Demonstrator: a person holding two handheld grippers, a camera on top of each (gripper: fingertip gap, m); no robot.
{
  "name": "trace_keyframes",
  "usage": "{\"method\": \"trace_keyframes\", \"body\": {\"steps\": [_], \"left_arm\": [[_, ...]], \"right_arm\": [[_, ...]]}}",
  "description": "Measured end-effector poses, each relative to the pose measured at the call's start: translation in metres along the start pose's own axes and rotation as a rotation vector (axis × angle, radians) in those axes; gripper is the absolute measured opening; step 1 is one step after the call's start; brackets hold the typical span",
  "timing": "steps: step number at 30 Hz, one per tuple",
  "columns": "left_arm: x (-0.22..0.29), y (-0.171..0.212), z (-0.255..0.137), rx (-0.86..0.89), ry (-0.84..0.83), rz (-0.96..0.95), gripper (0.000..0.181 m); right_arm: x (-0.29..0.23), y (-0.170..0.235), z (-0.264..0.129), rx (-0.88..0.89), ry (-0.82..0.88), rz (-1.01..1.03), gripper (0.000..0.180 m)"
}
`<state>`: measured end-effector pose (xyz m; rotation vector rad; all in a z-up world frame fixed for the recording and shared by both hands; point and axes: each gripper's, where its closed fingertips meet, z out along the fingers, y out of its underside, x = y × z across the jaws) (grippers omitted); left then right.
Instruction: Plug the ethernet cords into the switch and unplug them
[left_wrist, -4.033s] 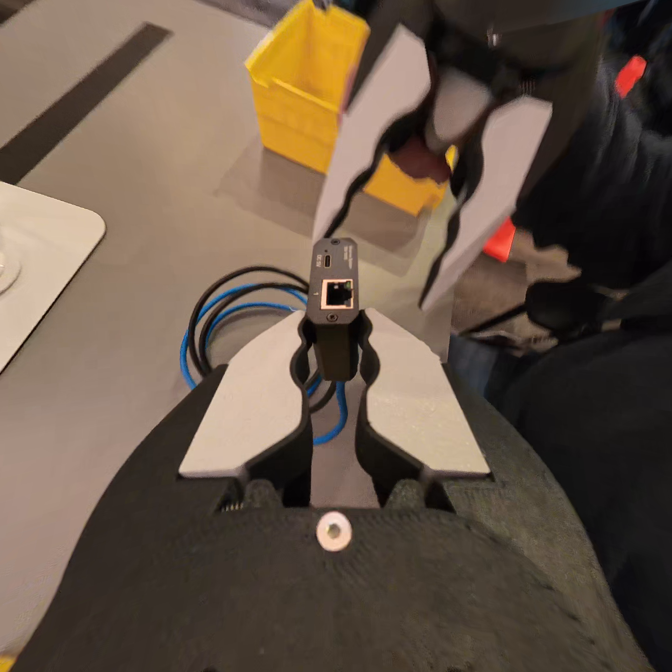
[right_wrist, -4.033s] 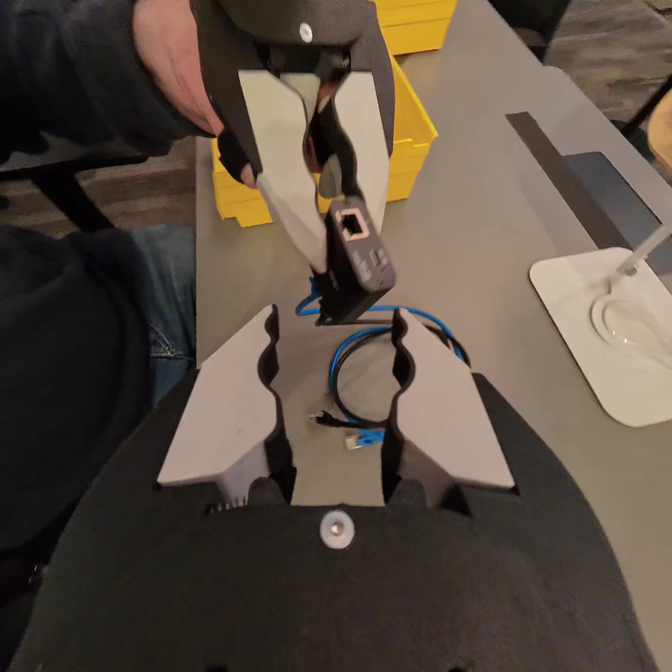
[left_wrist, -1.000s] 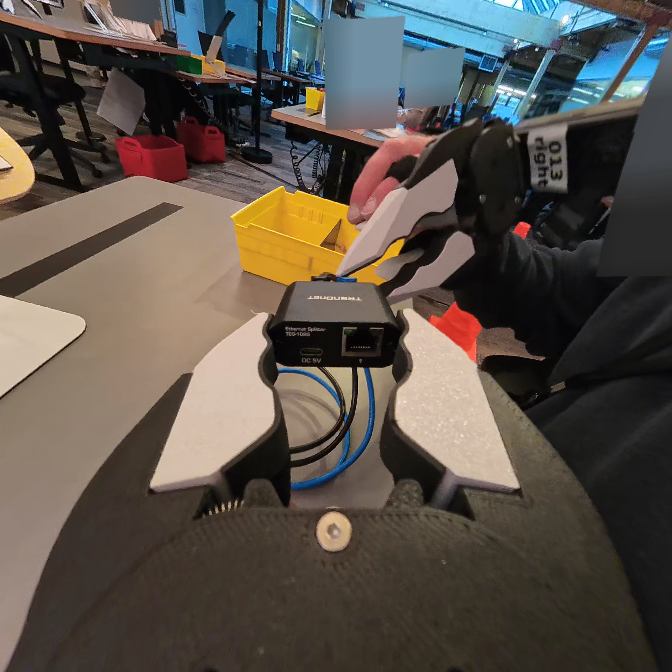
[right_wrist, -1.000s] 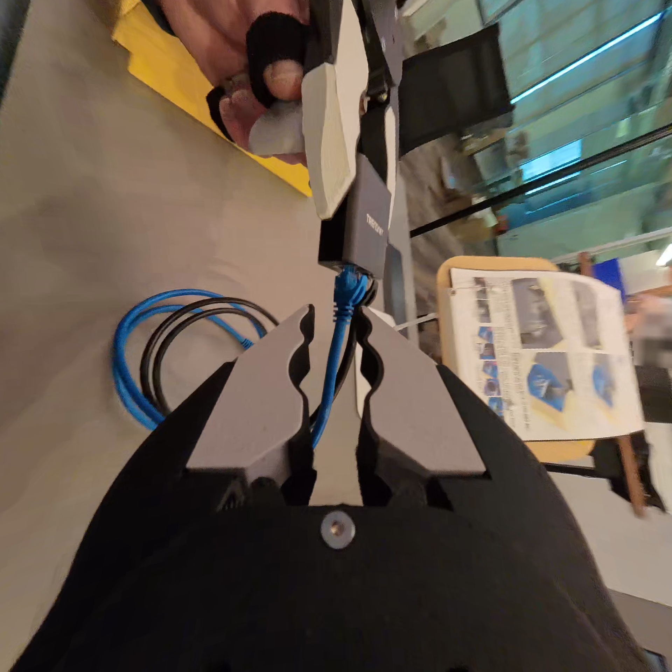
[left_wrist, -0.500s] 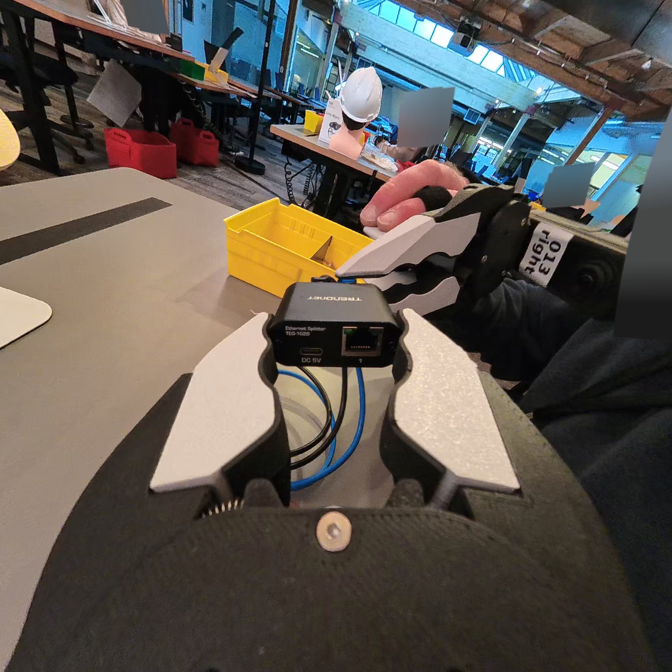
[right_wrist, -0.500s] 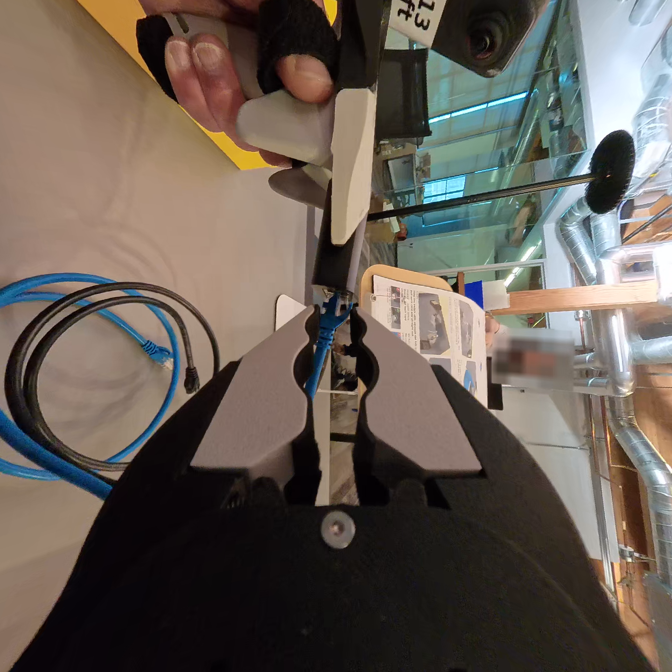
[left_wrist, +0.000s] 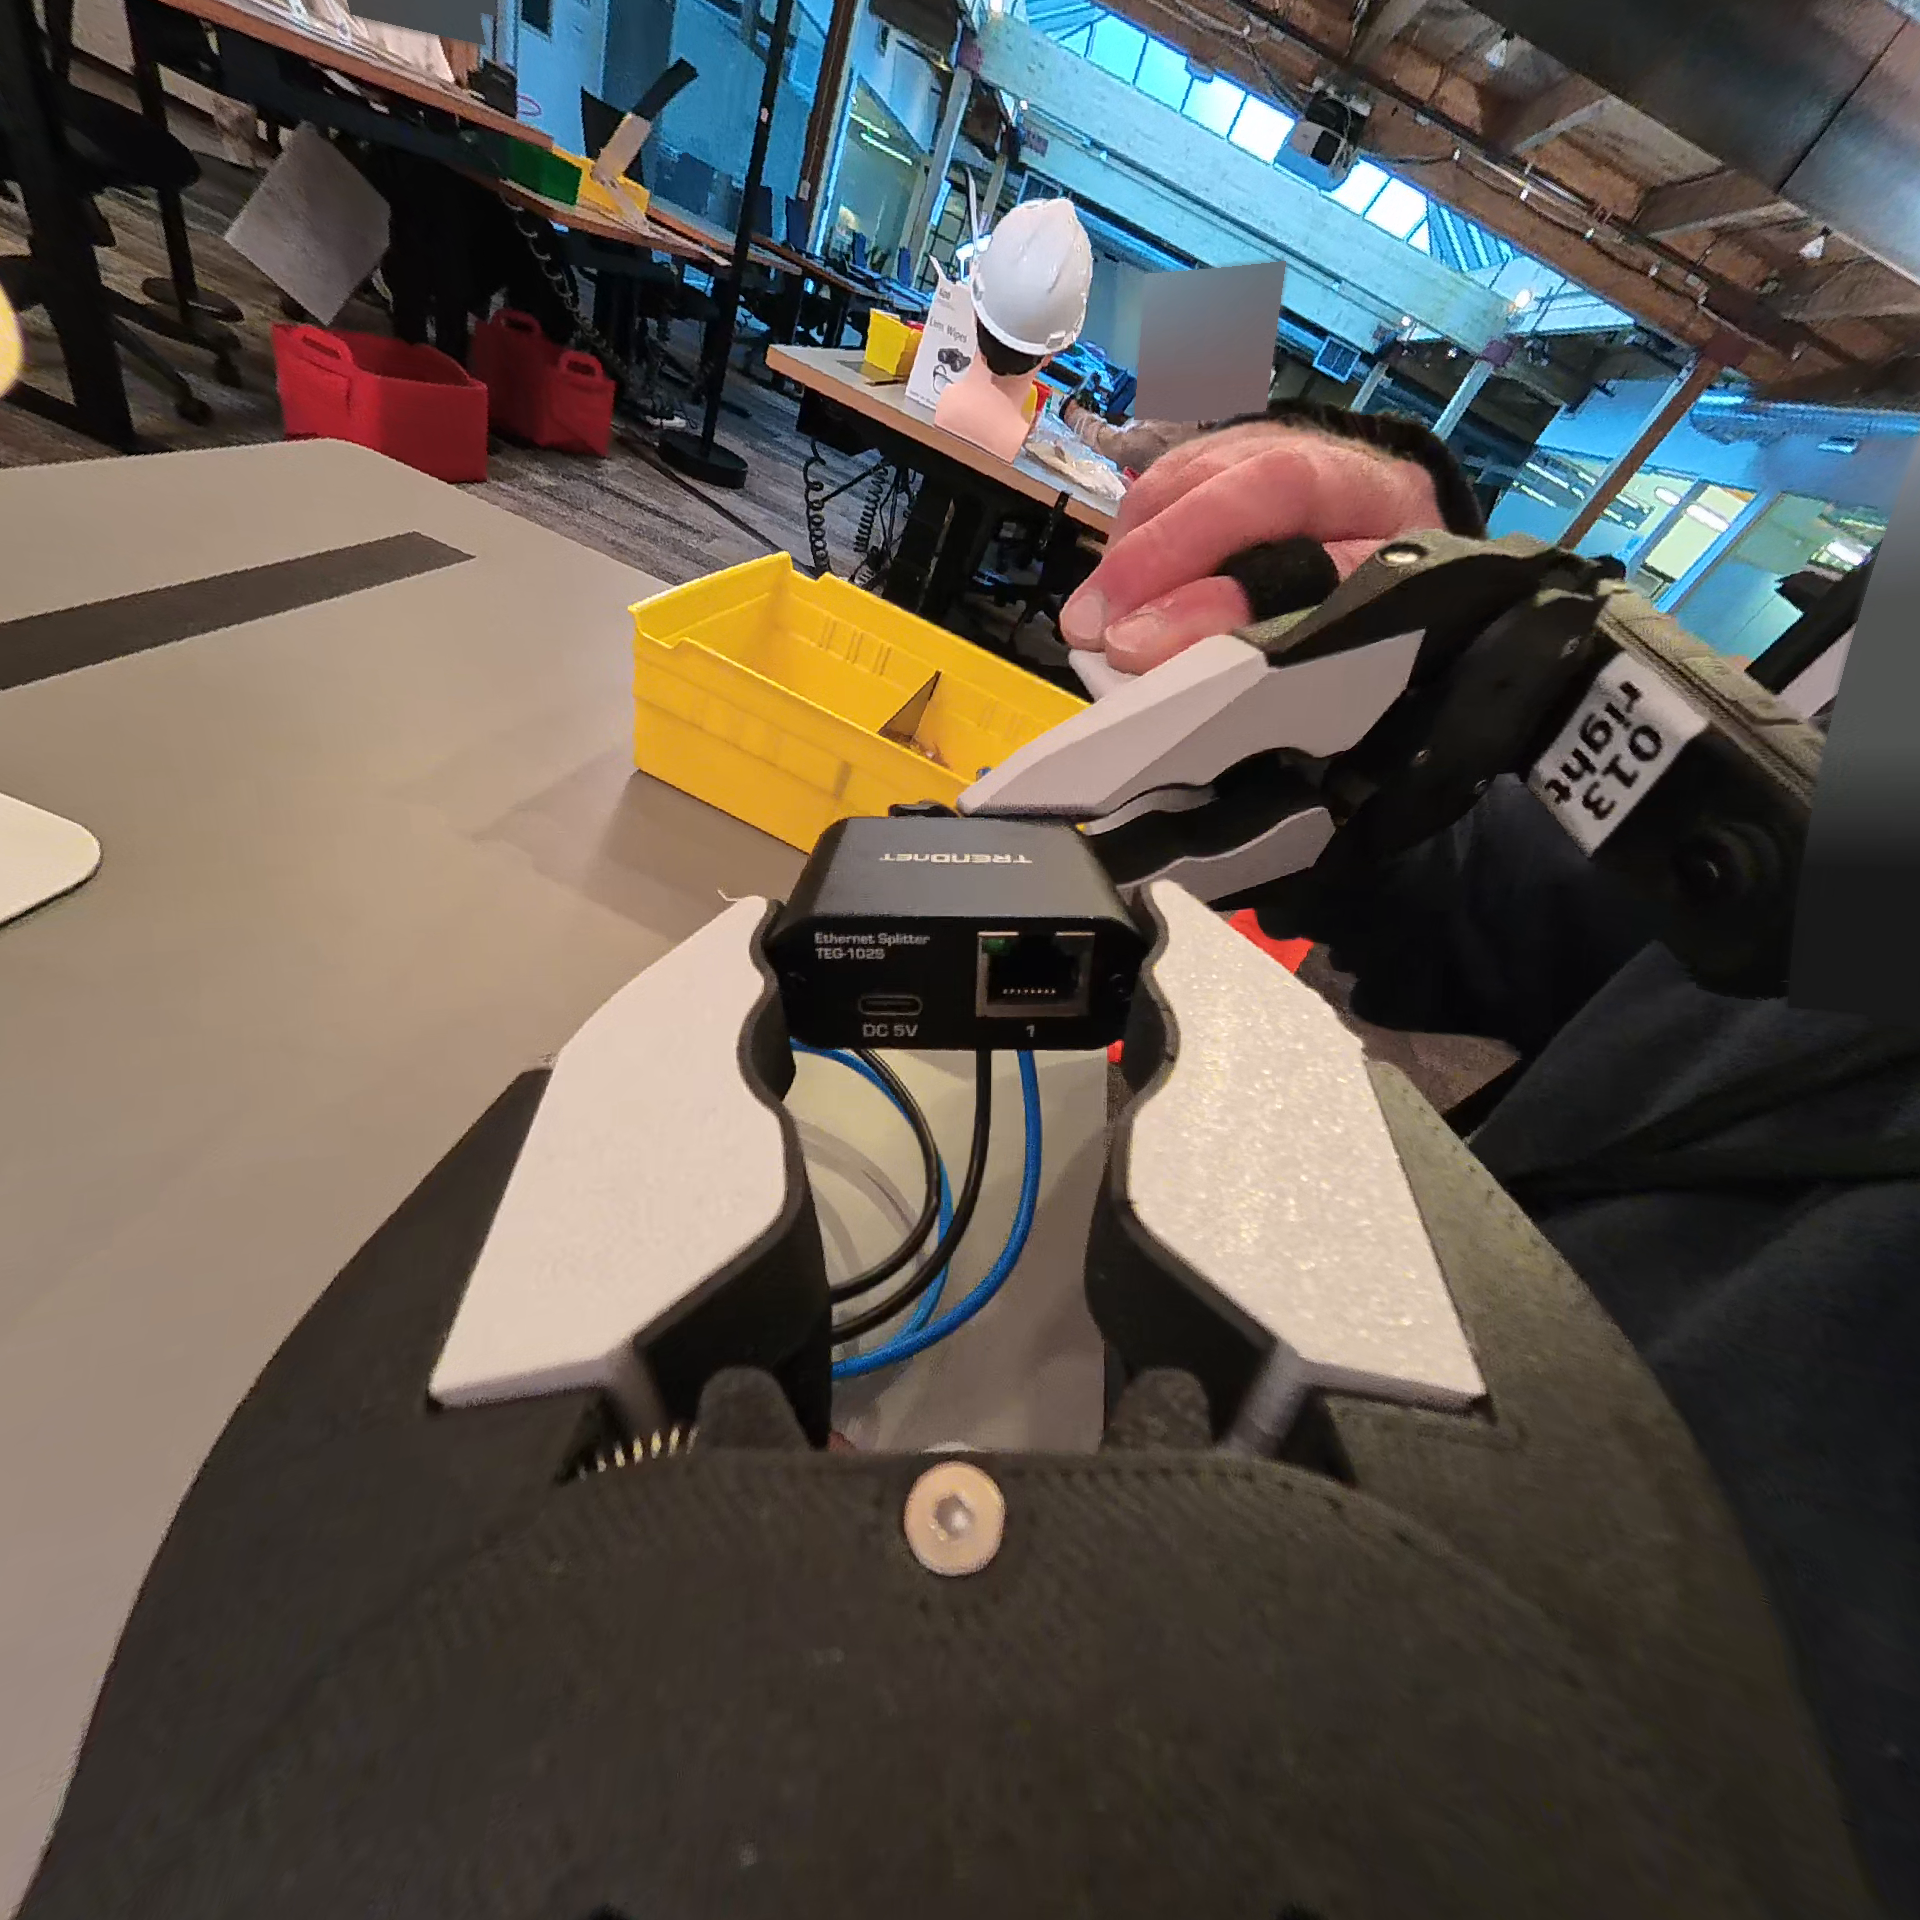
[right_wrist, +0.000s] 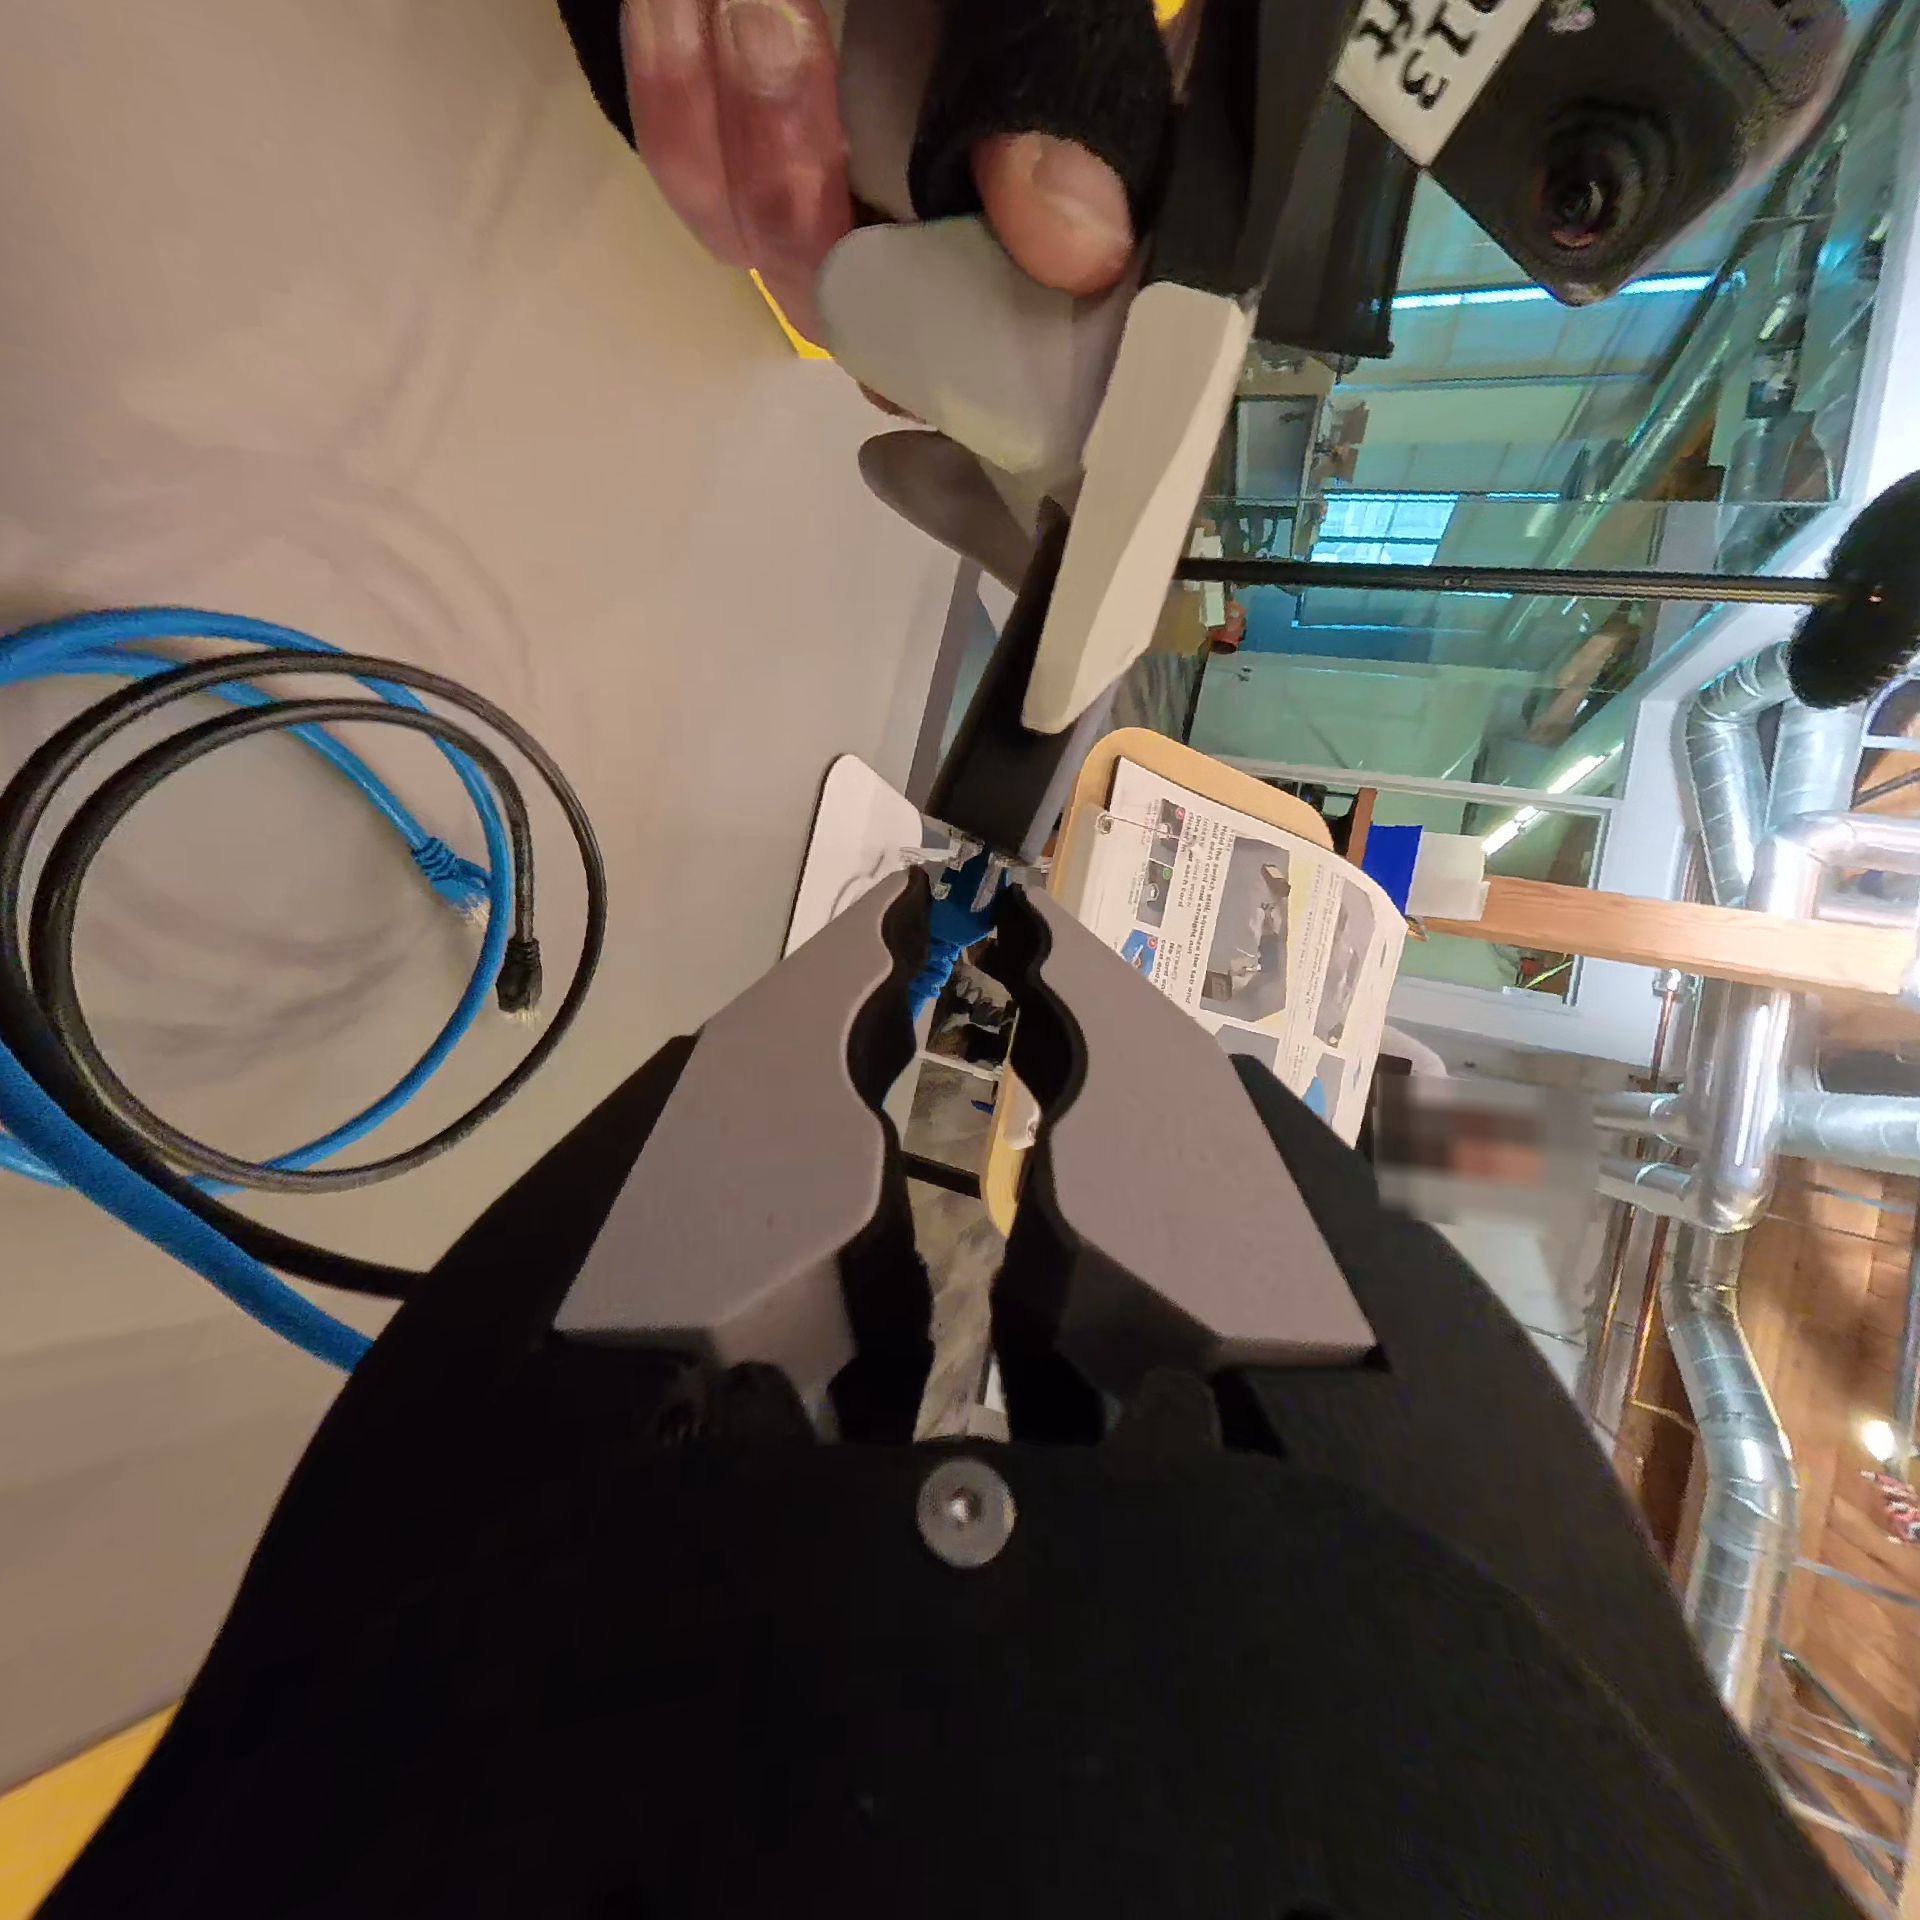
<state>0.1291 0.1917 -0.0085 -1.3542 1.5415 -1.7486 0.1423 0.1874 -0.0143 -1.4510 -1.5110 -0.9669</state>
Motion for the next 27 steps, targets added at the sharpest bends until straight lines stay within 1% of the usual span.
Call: {"method": "trace_keyframes", "body": {"steps": [3, 7, 10, 12, 13, 15, 17, 19, 22, 25, 27], "left_arm": [[-0.003, 0.004, 0.0, -0.012, -0.006, -0.006, 0.061], [0.0, 0.008, 0.003, -0.014, 0.037, -0.065, 0.061], [0.002, 0.004, 0.005, 0.003, 0.051, -0.064, 0.062], [0.004, -0.001, 0.004, 0.02, 0.054, -0.054, 0.062], [0.001, -0.005, 0.0, 0.039, 0.03, -0.043, 0.062], [-0.009, -0.023, -0.021, 0.118, 0.011, -0.065, 0.062], [-0.013, -0.032, -0.03, 0.111, -0.041, 0.006, 0.062], [-0.007, -0.036, -0.028, 0.086, -0.055, 0.067, 0.061], [-0.011, -0.036, -0.032, 0.05, -0.112, 0.131, 0.062], [-0.011, -0.038, -0.035, 0.068, -0.084, 0.104, 0.062], [-0.014, -0.038, -0.035, 0.064, -0.094, 0.109, 0.062]], "right_arm": [[-0.006, 0.0, 0.002, -0.014, -0.036, -0.034, 0.01], [-0.014, -0.001, -0.002, -0.062, -0.1, -0.183, 0.01], [-0.006, 0.003, -0.006, -0.057, -0.113, -0.175, 0.01], [-0.001, 0.003, -0.008, -0.04, -0.094, -0.098, 0.01], [0.0, 0.009, -0.009, -0.057, -0.086, -0.065, 0.009], [-0.001, 0.021, -0.012, -0.065, -0.072, 0.029, 0.009], [-0.008, 0.022, -0.014, -0.06, -0.081, 0.077, 0.01], [-0.001, 0.031, -0.019, -0.041, -0.051, 0.176, 0.01], [0.034, 0.07, -0.046, -0.091, 0.08, 0.304, 0.011], [0.069, 0.108, -0.082, -0.155, 0.198, 0.421, 0.011], [0.083, 0.134, -0.103, -0.23, 0.255, 0.447, 0.011]]}}
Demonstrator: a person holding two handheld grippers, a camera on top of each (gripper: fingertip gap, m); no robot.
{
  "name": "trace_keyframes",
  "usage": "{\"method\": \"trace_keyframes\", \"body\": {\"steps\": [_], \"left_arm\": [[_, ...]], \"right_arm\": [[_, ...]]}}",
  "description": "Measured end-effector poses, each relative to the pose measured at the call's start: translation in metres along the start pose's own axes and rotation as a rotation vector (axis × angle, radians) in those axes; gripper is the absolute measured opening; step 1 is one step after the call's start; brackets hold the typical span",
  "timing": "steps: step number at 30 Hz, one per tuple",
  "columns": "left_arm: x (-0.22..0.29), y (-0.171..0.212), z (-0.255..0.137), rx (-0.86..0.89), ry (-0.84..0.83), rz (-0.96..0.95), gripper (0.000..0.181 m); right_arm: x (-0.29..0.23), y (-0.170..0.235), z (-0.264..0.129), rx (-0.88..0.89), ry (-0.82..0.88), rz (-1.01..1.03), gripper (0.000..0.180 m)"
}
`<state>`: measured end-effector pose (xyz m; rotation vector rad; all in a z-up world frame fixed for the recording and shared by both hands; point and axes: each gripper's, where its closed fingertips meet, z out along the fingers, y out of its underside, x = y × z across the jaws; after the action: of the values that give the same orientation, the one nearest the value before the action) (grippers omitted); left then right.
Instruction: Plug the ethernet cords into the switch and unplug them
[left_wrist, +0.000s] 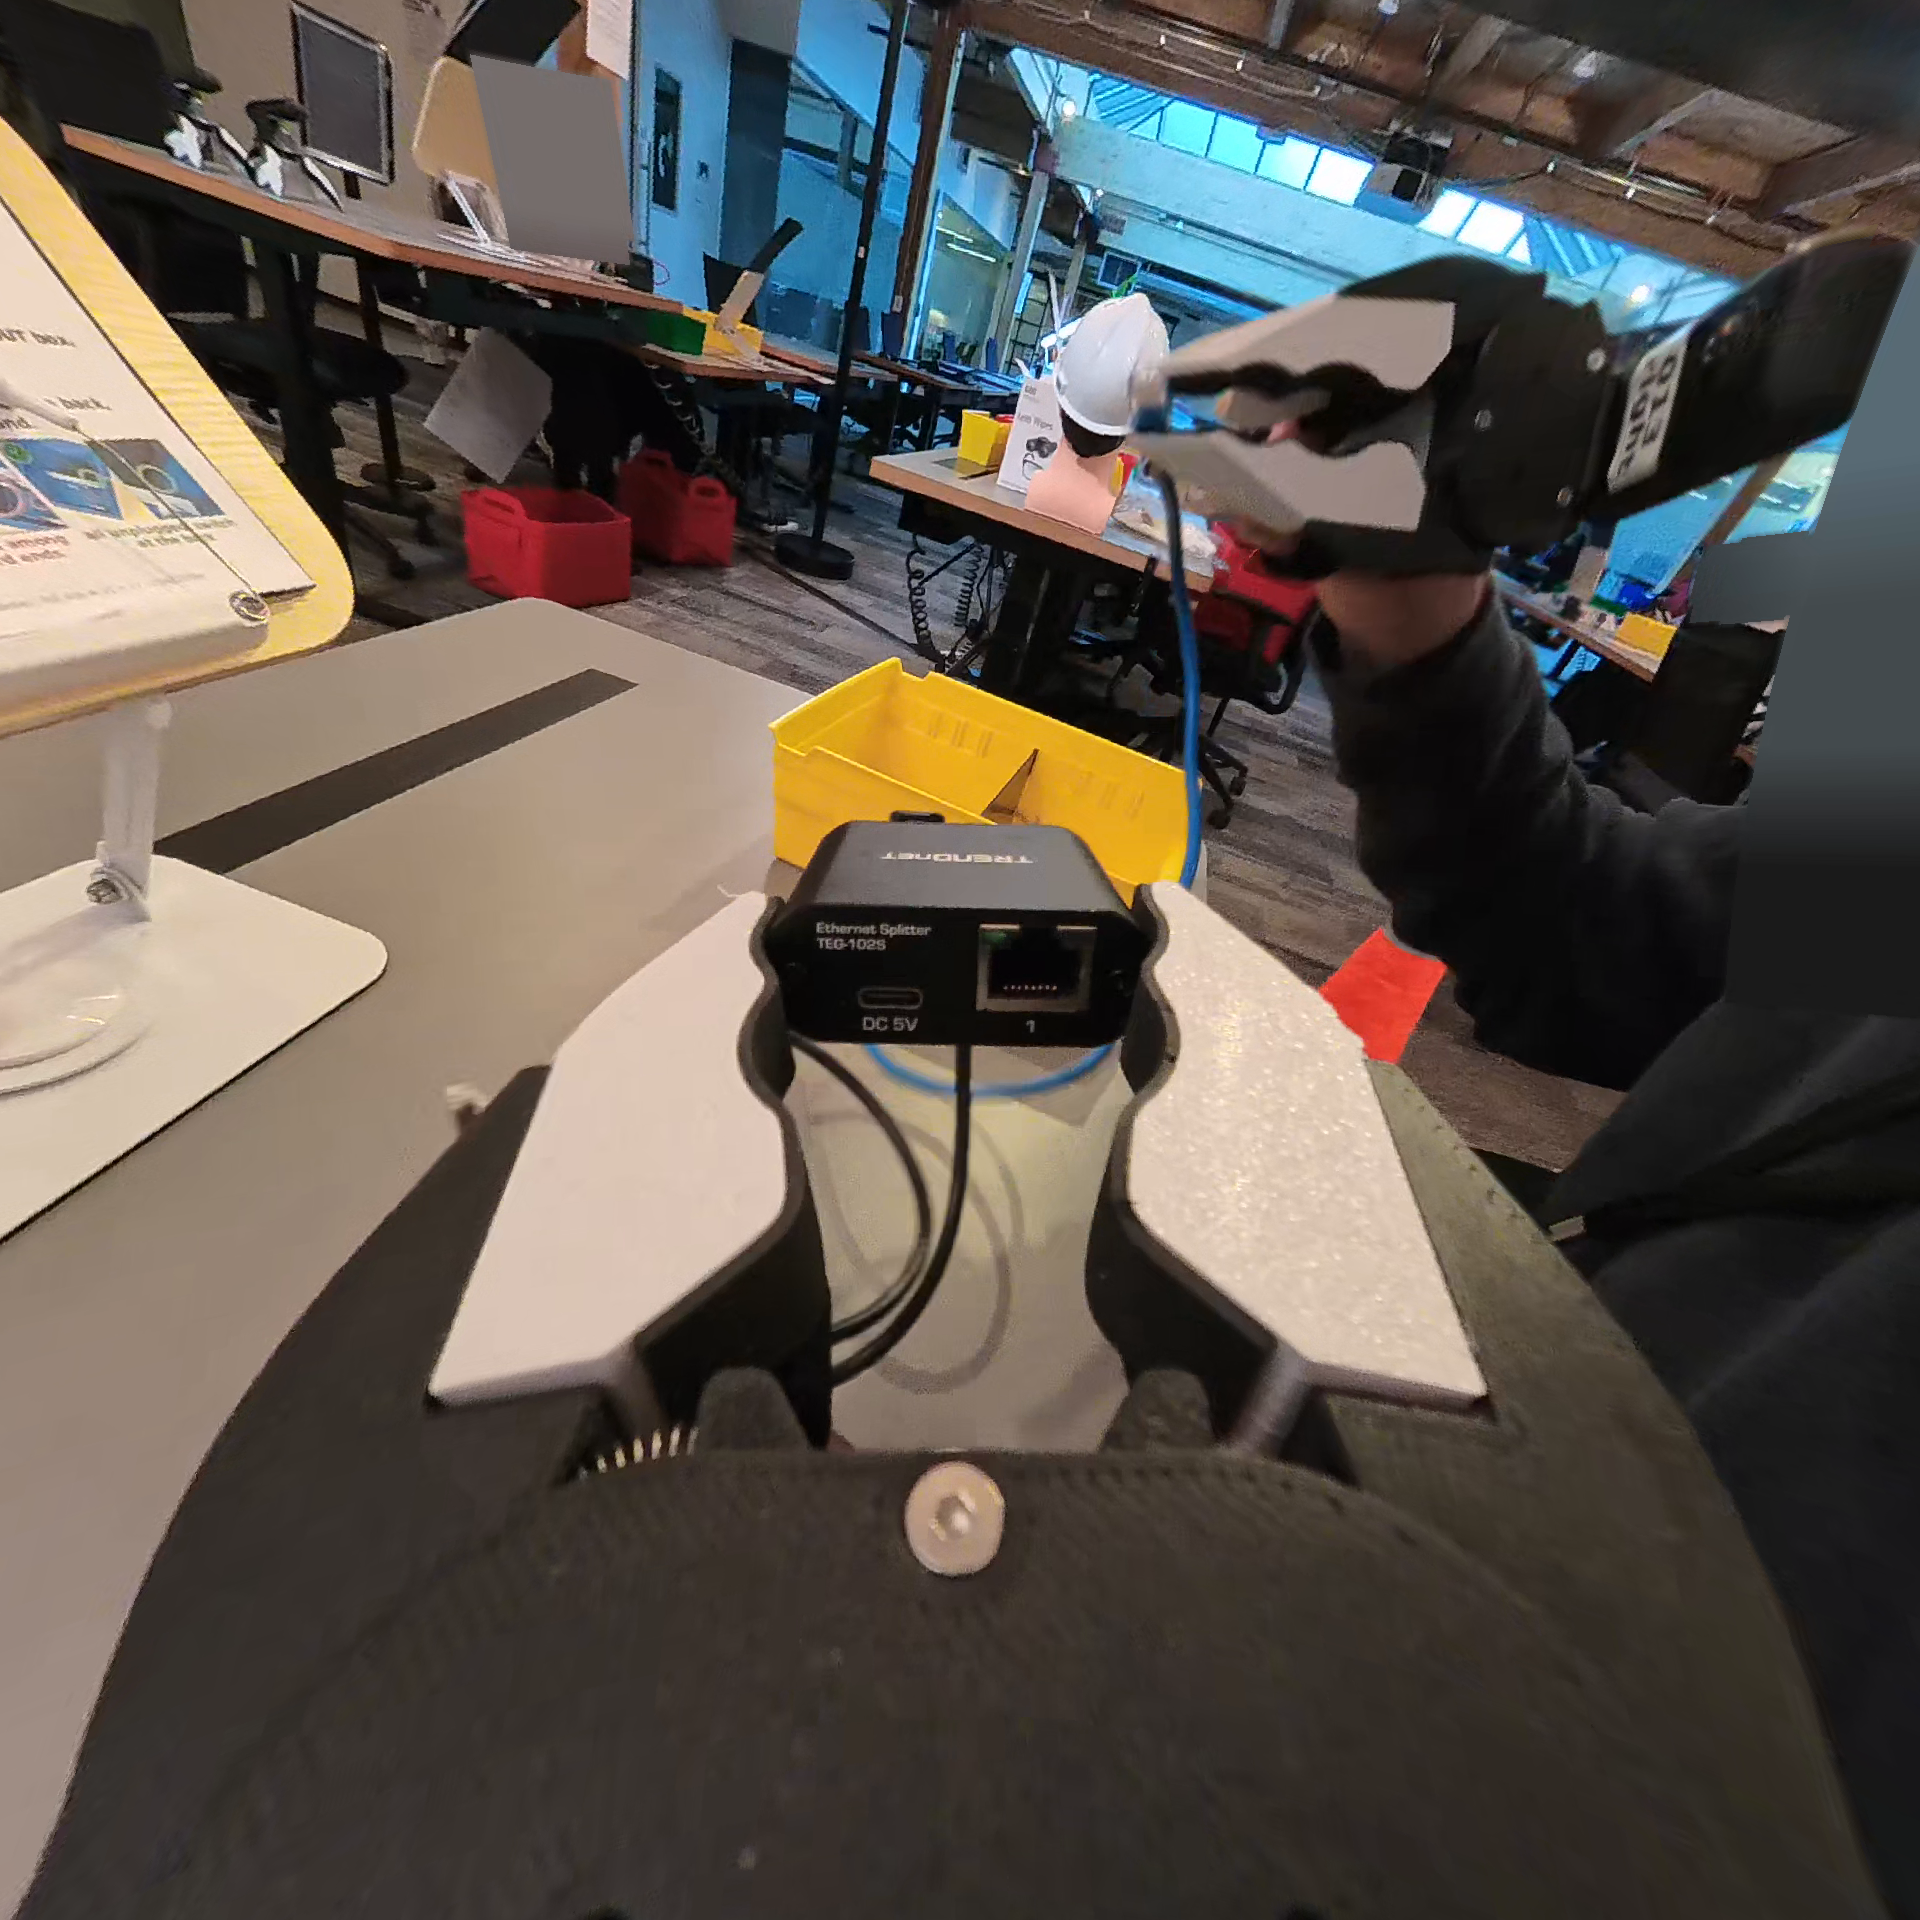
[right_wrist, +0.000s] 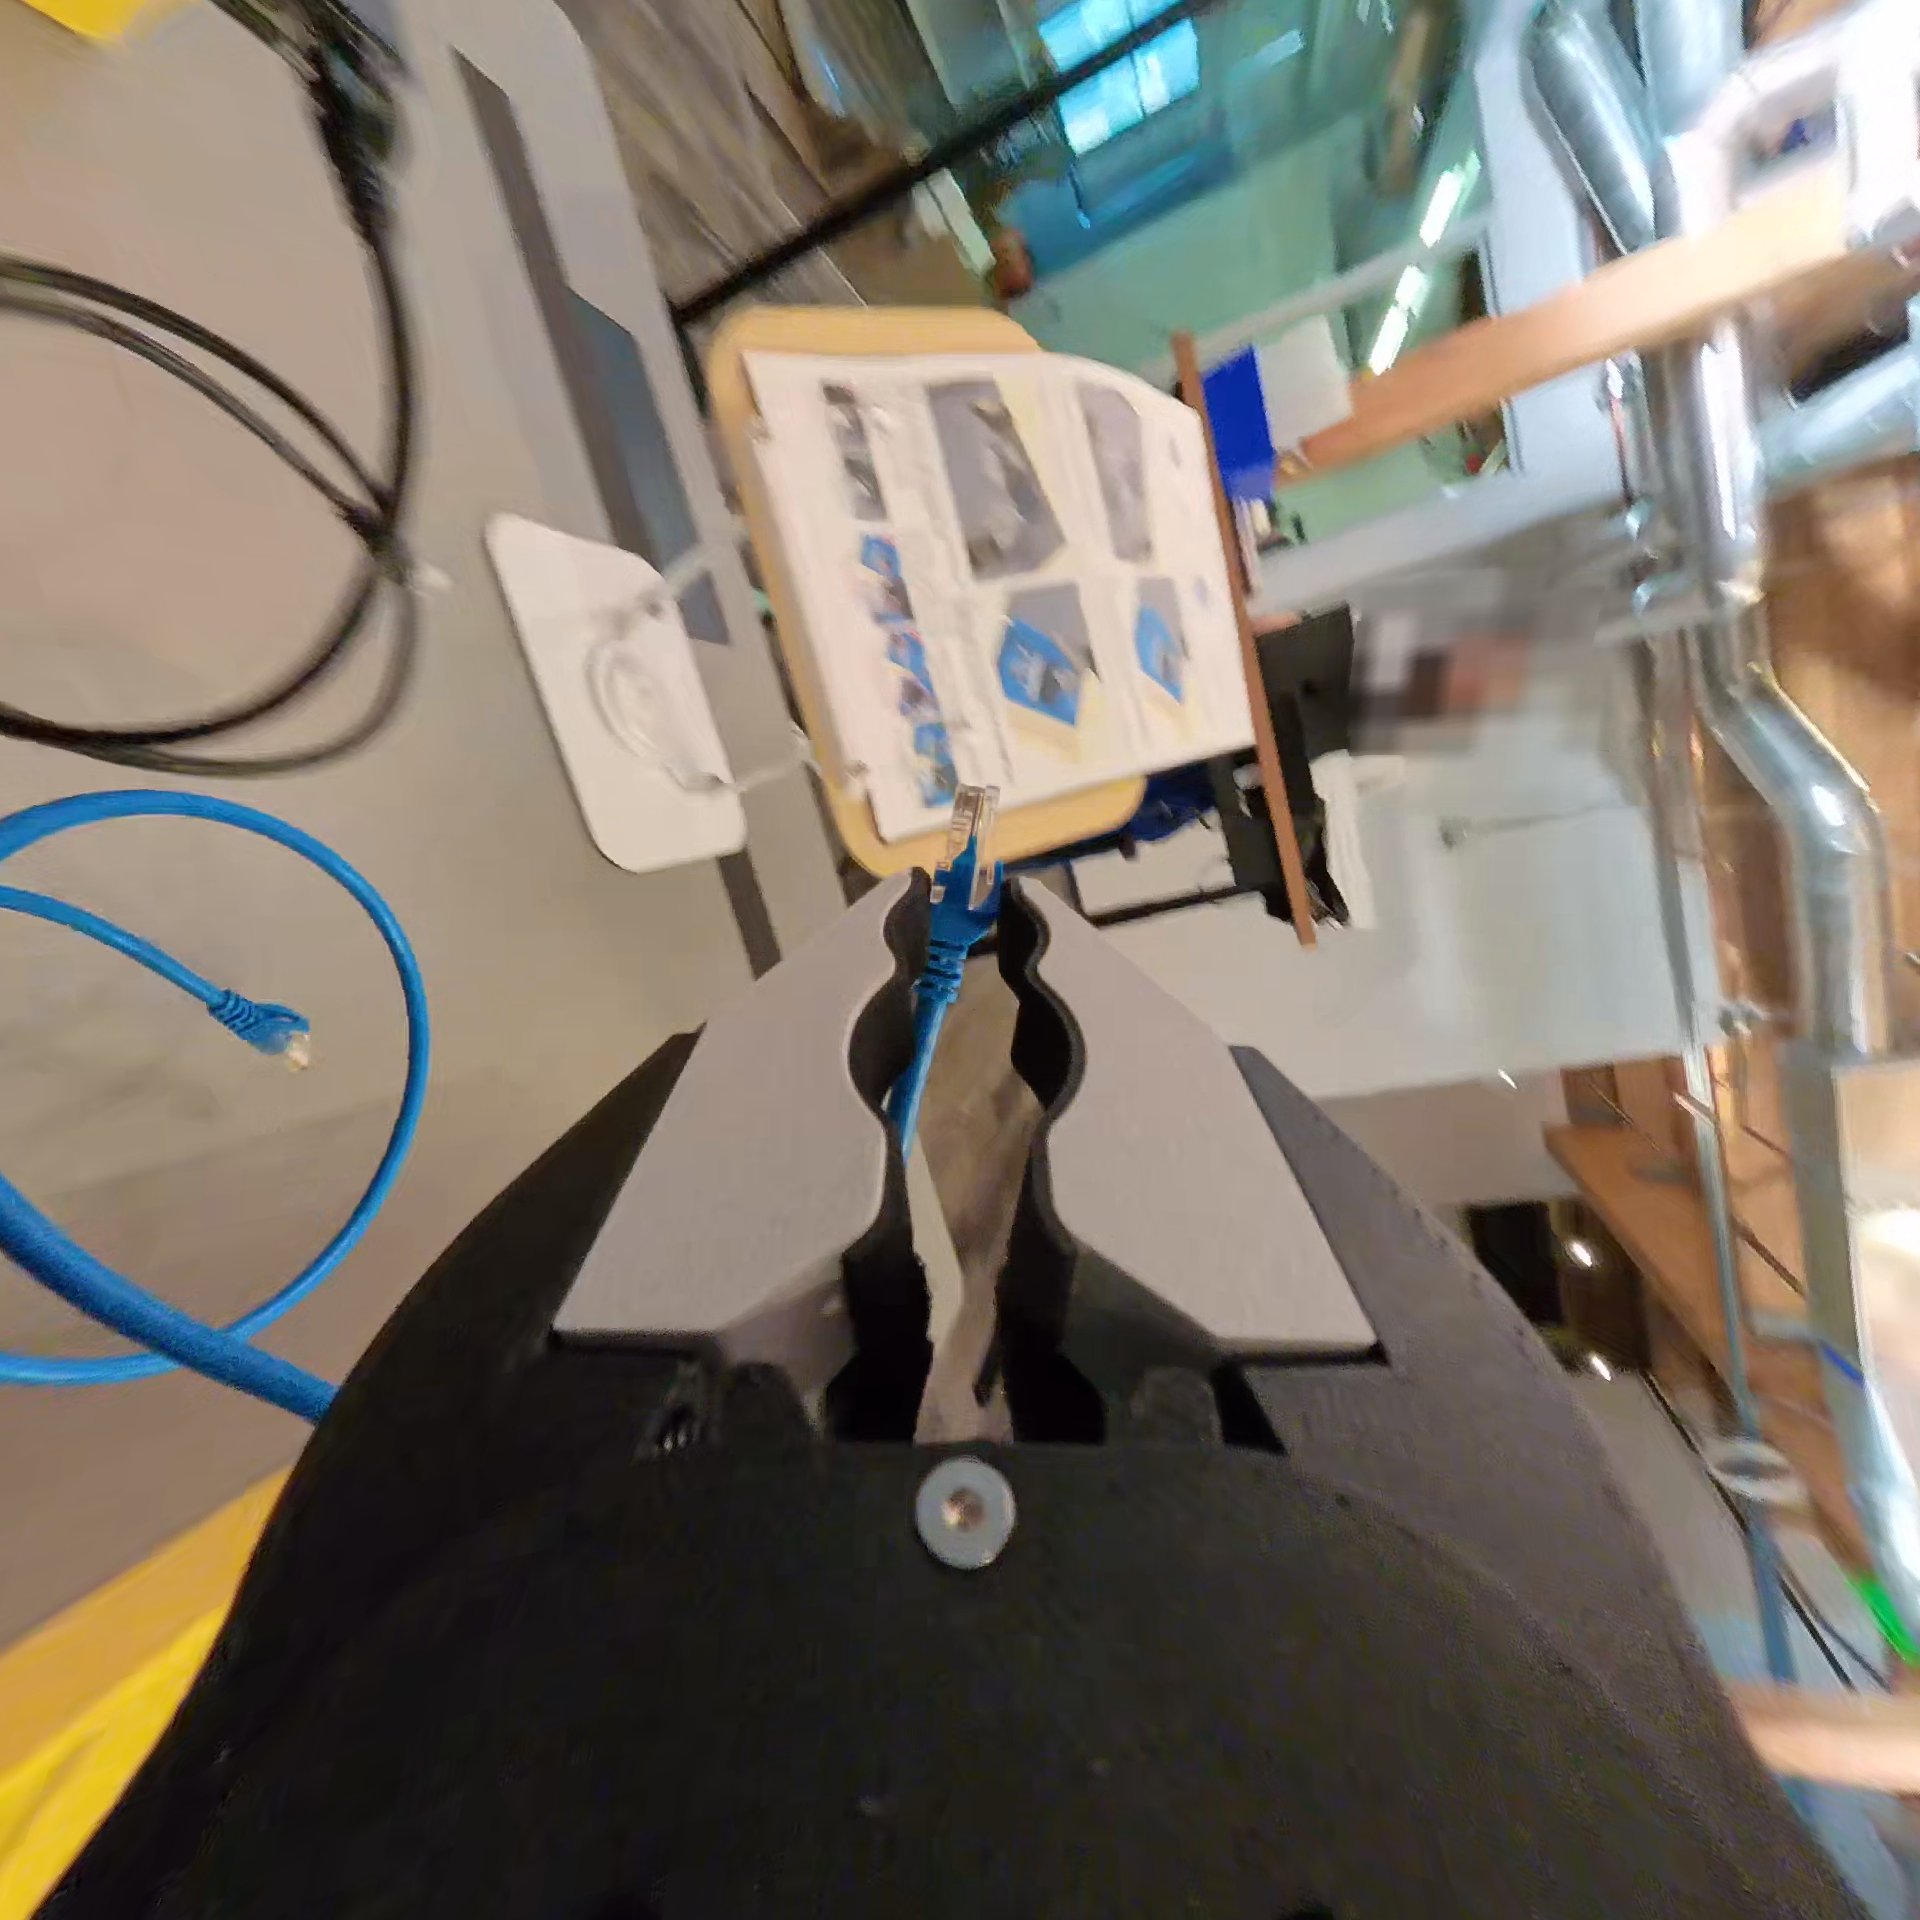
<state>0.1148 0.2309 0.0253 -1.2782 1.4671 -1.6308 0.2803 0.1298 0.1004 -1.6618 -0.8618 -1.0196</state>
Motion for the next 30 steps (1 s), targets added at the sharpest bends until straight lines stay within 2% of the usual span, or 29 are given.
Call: {"method": "trace_keyframes", "body": {"steps": [8, 12, 16, 21, 24, 28, 30], "left_arm": [[-0.004, -0.002, -0.004, -0.007, -0.028, 0.018, 0.062], [-0.007, 0.004, -0.003, -0.009, -0.023, -0.004, 0.061], [-0.007, 0.005, -0.002, -0.009, -0.021, -0.009, 0.062], [-0.006, 0.005, -0.001, -0.01, -0.018, -0.005, 0.061], [-0.005, 0.006, -0.001, -0.016, -0.023, 0.001, 0.062], [-0.006, 0.006, -0.001, -0.019, -0.025, 0.003, 0.062], [-0.007, 0.007, 0.0, -0.022, -0.021, -0.002, 0.062]], "right_arm": [[0.092, 0.067, -0.056, -0.142, 0.223, 0.122, 0.012], [0.104, 0.106, -0.082, -0.252, 0.289, 0.124, 0.011], [0.065, 0.162, -0.088, -0.388, 0.261, 0.181, 0.011], [-0.019, 0.229, -0.073, -0.525, 0.178, 0.244, 0.012], [-0.071, 0.263, -0.066, -0.574, 0.103, 0.323, 0.012], [-0.136, 0.306, -0.072, -0.772, -0.059, 0.392, 0.015], [-0.163, 0.316, -0.072, -0.814, -0.141, 0.434, 0.018]]}}
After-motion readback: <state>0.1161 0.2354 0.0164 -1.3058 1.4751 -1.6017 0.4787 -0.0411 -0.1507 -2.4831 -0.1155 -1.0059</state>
